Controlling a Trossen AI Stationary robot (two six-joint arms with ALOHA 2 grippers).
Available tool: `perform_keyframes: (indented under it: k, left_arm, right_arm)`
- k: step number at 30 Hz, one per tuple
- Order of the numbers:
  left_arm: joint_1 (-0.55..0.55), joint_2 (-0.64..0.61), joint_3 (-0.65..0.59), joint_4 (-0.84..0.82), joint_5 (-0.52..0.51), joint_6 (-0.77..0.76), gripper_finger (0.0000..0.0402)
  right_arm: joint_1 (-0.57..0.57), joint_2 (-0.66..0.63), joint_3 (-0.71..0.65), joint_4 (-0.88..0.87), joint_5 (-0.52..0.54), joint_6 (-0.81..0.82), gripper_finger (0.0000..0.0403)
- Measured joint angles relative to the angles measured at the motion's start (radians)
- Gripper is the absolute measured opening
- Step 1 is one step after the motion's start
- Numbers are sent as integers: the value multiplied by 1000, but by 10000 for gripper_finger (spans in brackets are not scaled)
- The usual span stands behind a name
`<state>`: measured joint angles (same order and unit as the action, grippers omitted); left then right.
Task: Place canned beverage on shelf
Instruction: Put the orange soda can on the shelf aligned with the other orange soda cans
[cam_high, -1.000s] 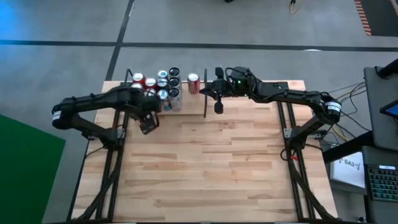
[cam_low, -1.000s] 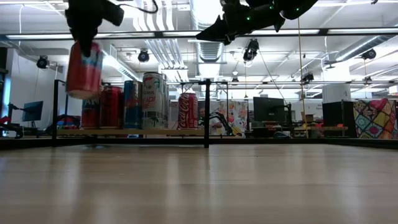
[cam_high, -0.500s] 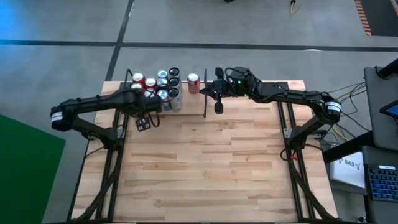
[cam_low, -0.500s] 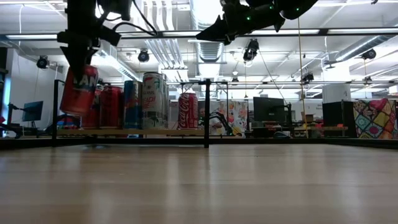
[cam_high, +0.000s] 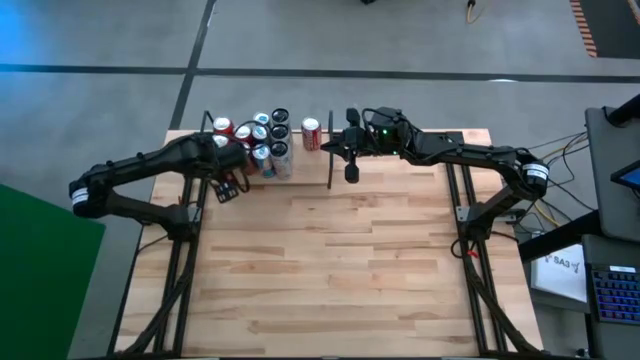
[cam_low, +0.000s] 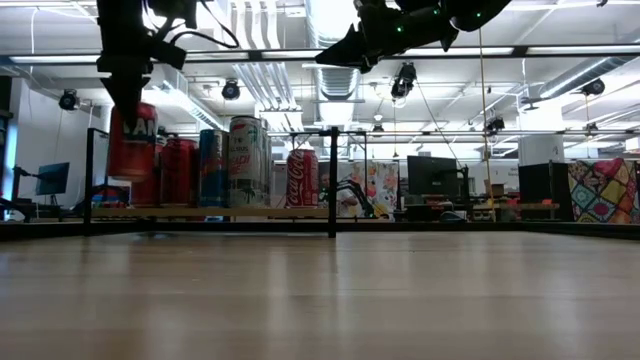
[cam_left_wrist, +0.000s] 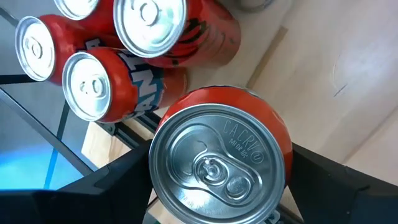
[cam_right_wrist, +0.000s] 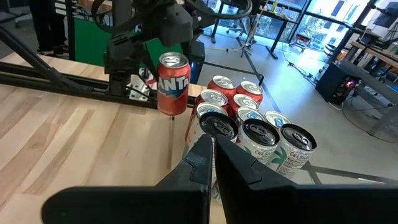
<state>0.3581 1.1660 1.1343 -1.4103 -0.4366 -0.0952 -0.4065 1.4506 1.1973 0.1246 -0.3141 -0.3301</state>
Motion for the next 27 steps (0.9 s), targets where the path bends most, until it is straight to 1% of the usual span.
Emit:
perform_keyframes:
  k: [5, 13, 18, 21, 23, 27]
  left_arm:
    - [0, -38, -34, 43, 0, 1, 300]
    - [6, -83, -116, 82, 1, 6, 300]
    - [6, -85, -129, 84, 1, 19, 300]
    - [15, -86, -129, 87, 1, 30, 300]
    - [28, -83, -129, 88, 0, 31, 300]
    - [58, -81, -129, 91, 0, 44, 300]
  right_arm:
    - [0, -2, -1, 25, 0, -2, 9]
    - [-5, 1, -1, 262, 0, -46, 9]
    - [-3, -1, -1, 258, 1, 50, 9]
    - [0, 2, 3, 256, 2, 23, 9]
    - [-6, 7, 7, 257, 45, 16, 9]
    - [-29, 8, 7, 258, 206, 24, 9]
